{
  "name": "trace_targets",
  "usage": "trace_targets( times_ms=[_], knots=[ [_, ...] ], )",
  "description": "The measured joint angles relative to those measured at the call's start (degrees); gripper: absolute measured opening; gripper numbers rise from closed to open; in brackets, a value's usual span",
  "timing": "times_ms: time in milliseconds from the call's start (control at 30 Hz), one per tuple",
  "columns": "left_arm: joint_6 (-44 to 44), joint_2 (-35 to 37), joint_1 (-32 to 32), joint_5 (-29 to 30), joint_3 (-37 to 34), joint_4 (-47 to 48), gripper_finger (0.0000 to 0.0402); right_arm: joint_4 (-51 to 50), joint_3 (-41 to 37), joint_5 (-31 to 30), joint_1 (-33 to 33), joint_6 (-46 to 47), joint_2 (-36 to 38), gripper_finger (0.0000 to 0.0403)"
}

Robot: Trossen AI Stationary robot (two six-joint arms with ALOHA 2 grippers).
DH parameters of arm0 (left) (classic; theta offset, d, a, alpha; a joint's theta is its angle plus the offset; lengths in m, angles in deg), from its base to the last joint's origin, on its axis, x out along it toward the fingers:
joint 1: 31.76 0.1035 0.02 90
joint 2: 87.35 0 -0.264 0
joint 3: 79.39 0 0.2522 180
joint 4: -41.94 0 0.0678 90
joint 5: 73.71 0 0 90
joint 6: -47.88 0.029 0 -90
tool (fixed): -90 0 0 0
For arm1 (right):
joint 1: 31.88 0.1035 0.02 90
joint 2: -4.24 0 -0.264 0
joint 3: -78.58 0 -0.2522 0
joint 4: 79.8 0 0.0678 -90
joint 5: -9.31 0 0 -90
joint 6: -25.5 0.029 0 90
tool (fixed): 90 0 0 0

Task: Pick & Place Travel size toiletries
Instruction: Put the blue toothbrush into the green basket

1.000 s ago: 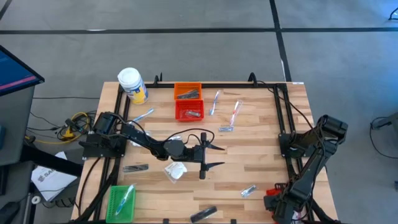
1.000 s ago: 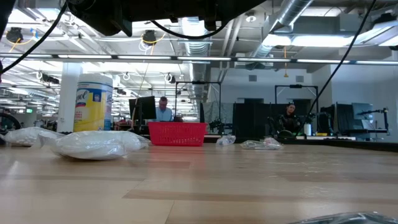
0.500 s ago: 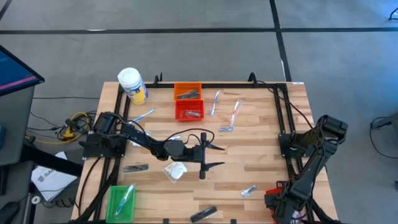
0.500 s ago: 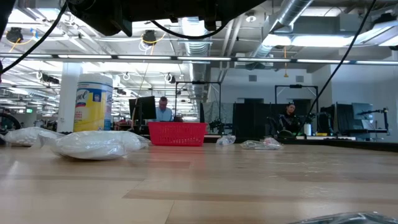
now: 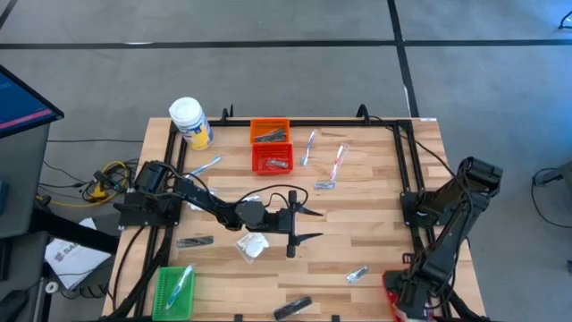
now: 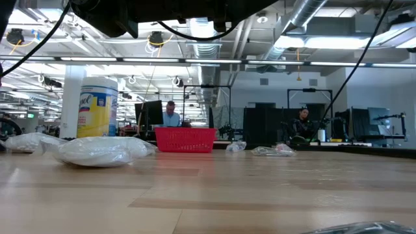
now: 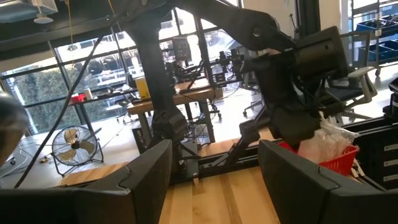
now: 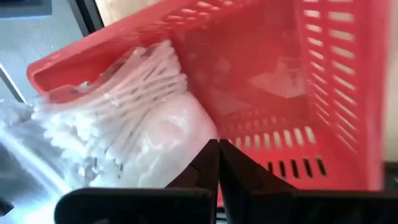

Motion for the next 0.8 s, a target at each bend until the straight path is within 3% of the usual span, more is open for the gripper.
trace_targets(
  times_ms=[533, 667, 800],
  knots=[
    [-0.02, 0.0, -0.01, 0.0, 0.0, 0.0, 0.0231, -1.12, 0.02, -10.92, -3.17, -0.93, 10.39, 0.0],
    [0.02, 0.0, 0.0, 0.02, 0.0, 0.56, 0.0231, -1.12, 0.02, -15.89, -5.51, -6.3, 13.26, 0.0],
    [0.38, 0.24, 0.11, 1.6, 0.0, 2.18, 0.0231, -0.64, 0.02, -23.5, -9.83, -17.66, 16.64, 0.0]
  ],
)
